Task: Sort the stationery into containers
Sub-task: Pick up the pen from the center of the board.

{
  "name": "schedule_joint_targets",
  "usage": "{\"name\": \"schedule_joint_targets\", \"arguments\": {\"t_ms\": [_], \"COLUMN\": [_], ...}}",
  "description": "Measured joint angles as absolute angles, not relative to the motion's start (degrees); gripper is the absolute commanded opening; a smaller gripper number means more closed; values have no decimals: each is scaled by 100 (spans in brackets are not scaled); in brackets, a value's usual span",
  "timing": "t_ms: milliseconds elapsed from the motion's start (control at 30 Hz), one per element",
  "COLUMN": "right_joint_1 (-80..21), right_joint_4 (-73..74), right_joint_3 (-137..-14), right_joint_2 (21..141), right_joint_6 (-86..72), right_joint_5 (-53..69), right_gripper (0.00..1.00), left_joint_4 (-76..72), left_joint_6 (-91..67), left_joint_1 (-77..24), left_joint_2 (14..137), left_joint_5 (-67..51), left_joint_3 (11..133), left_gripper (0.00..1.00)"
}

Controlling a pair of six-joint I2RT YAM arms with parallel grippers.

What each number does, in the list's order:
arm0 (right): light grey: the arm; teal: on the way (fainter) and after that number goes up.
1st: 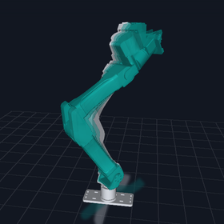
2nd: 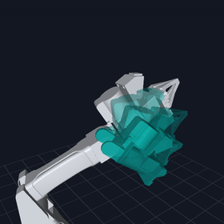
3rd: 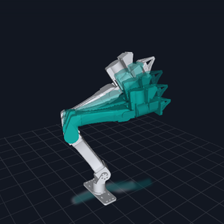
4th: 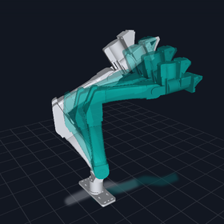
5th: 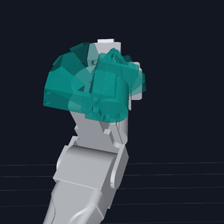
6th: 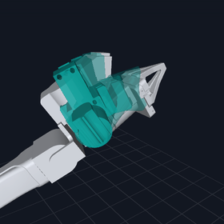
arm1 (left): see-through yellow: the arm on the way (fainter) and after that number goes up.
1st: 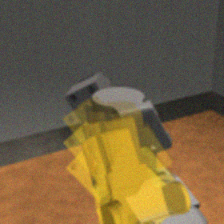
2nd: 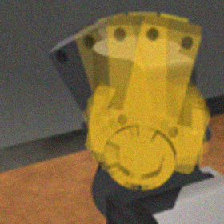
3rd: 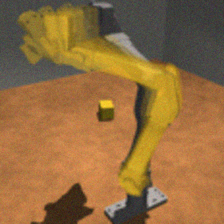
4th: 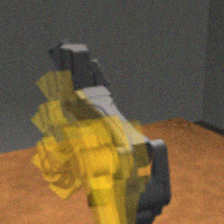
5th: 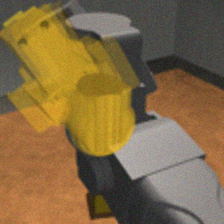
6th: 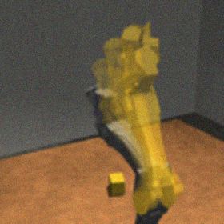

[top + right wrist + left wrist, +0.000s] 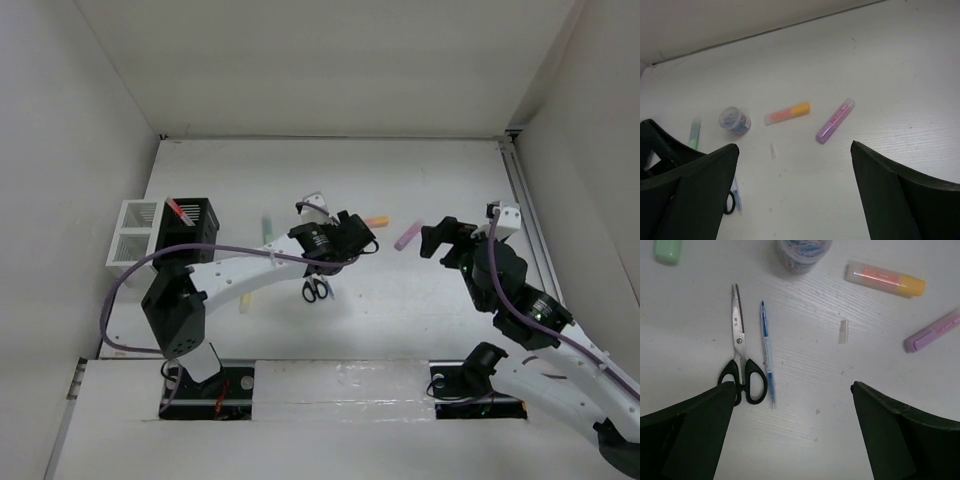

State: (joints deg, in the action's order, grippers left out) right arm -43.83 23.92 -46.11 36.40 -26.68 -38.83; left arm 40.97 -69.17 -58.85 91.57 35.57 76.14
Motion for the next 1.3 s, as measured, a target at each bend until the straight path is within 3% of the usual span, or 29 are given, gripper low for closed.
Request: {"name": "schedule_joint_targets", "arguments": {"t_ms": [333, 733, 1300], "right_joint_1": [-4383, -4383, -4383], "right_joint_4": [2484, 2296, 2086], "right_joint_3": [-4665, -4397, -4215], "right_joint_2": [3607, 3531, 3452], "right_joint_6": [-2456, -2390, -2370], "right_joint_5": [-3658, -3315, -3096], "right_gripper": [100, 100, 100], "left_joint_4": [4147, 3664, 3612], "left_joint_6": [-7319, -7262, -7509], "left_joint_1": [-5623, -5277, -5277], "left_joint_2": [10422, 10589, 10761], "left_joint_5": [3345, 3188, 3087], "left_joint_3": [7955, 7955, 7747], "left_gripper": [95, 85, 83]}}
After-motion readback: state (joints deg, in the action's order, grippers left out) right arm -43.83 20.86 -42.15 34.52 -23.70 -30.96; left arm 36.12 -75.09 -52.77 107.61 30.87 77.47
